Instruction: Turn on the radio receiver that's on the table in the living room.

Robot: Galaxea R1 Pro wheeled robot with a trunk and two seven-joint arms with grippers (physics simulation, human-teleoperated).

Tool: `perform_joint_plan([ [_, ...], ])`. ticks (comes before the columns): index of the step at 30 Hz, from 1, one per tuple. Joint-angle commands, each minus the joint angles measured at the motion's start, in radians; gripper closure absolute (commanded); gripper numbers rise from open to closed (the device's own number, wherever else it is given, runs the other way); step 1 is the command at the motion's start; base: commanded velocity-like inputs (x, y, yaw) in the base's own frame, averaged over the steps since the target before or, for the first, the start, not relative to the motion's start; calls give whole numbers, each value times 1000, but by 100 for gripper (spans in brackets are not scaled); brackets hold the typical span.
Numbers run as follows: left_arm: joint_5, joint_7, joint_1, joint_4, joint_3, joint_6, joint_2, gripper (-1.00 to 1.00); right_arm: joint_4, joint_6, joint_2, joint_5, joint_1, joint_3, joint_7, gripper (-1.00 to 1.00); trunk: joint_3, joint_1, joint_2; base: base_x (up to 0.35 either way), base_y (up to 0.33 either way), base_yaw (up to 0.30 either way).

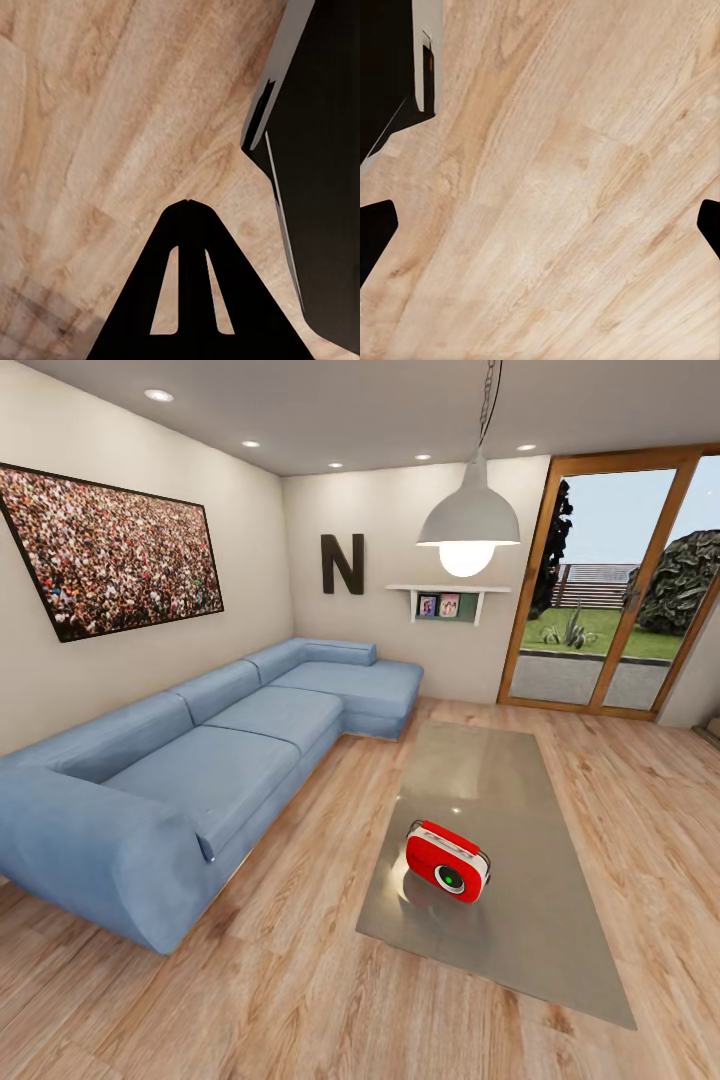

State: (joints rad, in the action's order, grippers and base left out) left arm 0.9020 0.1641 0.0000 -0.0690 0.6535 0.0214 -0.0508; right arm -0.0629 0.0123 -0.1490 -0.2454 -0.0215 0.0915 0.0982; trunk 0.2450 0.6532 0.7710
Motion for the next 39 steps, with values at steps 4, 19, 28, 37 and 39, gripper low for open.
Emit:
perform_joint_plan([
  [4, 1, 0, 0, 1, 0, -1, 3, 100, 0, 0, 0, 0, 0, 0, 0, -100, 0, 0, 0, 0, 0, 0],
  [19, 1, 0, 0, 1, -1, -1, 79, 100, 0, 0, 1, 0, 0, 0, 0, -100, 0, 0, 0, 0, 0, 0],
  [28, 1, 0, 0, 1, -2, 0, 80, 100, 0, 0, 1, 0, 0, 1, 0, -100, 0, 0, 0, 0, 0, 0],
  [37, 1, 0, 0, 1, -2, 0, 80, 100, 0, 0, 0, 0, 0, 1, 0, -100, 0, 0, 0, 0, 0, 0],
  [39, 1, 0, 0, 1, -2, -1, 80, 100, 0, 0, 0, 0, 0, 1, 0, -100, 0, 0, 0, 0, 0, 0],
])
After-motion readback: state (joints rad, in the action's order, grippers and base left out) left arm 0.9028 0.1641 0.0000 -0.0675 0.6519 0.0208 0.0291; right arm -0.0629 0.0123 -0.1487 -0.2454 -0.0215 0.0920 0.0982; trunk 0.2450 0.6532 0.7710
